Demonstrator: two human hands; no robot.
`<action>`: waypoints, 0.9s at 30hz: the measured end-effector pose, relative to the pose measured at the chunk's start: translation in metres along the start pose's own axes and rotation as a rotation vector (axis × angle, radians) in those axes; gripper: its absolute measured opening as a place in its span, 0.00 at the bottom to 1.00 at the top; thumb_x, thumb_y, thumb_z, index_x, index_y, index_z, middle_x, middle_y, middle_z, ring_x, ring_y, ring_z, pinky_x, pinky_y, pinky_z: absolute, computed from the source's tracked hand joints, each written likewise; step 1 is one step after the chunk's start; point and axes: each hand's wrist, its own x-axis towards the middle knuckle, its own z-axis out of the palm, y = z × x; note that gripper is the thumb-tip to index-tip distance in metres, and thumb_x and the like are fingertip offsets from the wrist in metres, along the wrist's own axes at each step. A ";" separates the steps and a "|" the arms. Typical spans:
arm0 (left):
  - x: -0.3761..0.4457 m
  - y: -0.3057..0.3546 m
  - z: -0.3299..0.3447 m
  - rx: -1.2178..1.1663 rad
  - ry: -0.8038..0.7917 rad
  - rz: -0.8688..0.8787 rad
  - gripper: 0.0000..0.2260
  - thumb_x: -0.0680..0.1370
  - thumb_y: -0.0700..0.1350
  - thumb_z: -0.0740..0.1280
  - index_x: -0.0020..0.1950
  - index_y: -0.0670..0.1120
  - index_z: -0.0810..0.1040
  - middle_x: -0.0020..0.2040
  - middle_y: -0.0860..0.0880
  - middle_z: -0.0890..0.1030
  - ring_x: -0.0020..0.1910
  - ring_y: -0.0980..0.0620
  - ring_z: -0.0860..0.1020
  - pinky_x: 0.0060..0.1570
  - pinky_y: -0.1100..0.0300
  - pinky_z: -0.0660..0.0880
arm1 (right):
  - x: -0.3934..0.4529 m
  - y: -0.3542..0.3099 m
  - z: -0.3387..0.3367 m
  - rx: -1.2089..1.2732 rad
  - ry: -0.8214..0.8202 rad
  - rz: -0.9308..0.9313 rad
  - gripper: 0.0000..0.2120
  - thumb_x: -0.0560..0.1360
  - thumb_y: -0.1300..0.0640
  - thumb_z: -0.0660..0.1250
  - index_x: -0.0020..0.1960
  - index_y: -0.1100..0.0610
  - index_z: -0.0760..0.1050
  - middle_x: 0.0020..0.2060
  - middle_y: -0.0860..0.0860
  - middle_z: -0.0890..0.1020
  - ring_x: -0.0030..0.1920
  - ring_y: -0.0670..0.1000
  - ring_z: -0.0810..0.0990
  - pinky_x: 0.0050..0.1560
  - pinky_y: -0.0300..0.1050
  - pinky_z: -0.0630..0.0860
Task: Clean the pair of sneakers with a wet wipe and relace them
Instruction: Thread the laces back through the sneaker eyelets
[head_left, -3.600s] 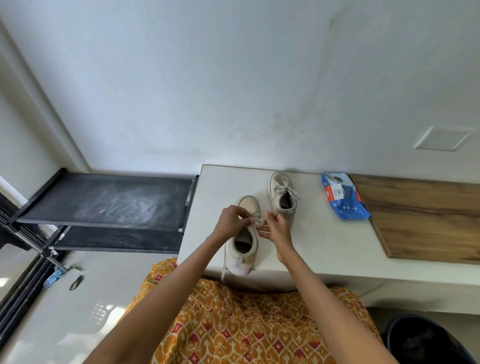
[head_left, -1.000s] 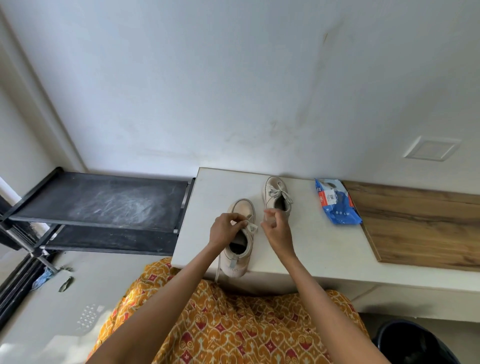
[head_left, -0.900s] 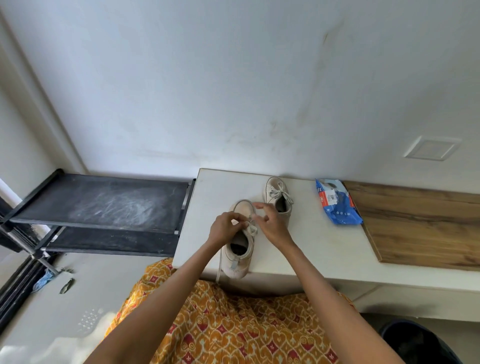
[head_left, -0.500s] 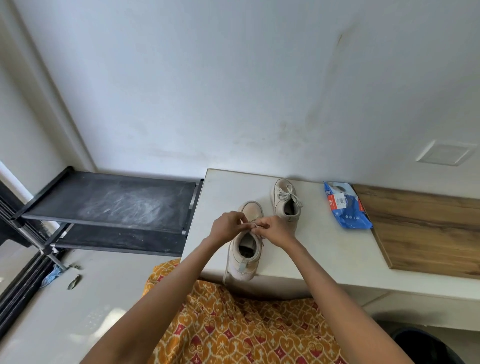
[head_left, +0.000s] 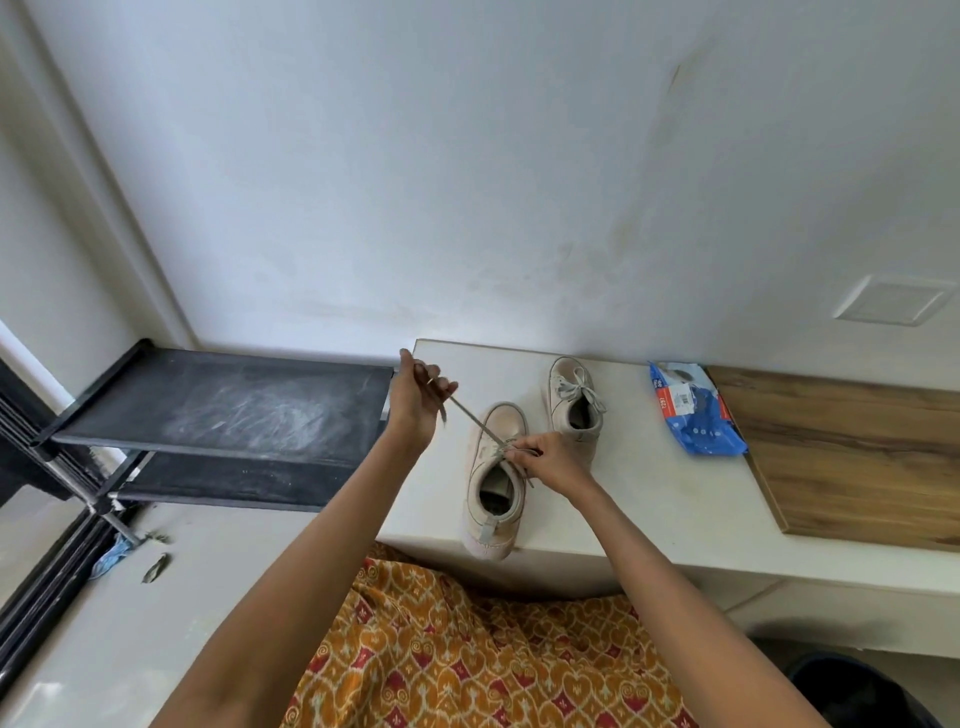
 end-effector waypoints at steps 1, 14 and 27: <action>0.000 0.001 0.000 0.034 0.017 0.010 0.19 0.82 0.54 0.53 0.34 0.47 0.65 0.25 0.51 0.68 0.21 0.54 0.65 0.25 0.62 0.67 | 0.000 0.000 0.000 0.002 0.000 0.001 0.06 0.74 0.59 0.70 0.49 0.60 0.82 0.41 0.64 0.83 0.38 0.52 0.78 0.50 0.55 0.78; -0.004 -0.042 -0.025 1.536 -0.721 0.227 0.03 0.71 0.38 0.73 0.43 0.43 0.81 0.39 0.51 0.82 0.36 0.66 0.76 0.39 0.73 0.68 | -0.003 0.002 -0.001 0.199 -0.082 0.096 0.08 0.79 0.61 0.62 0.51 0.61 0.79 0.35 0.50 0.76 0.37 0.44 0.75 0.42 0.33 0.78; -0.003 -0.064 -0.034 1.572 -0.471 0.340 0.05 0.74 0.41 0.70 0.48 0.43 0.84 0.45 0.46 0.82 0.43 0.56 0.76 0.43 0.71 0.67 | -0.007 0.001 0.000 0.109 -0.034 0.000 0.09 0.75 0.63 0.68 0.54 0.63 0.79 0.39 0.53 0.80 0.37 0.44 0.77 0.40 0.31 0.76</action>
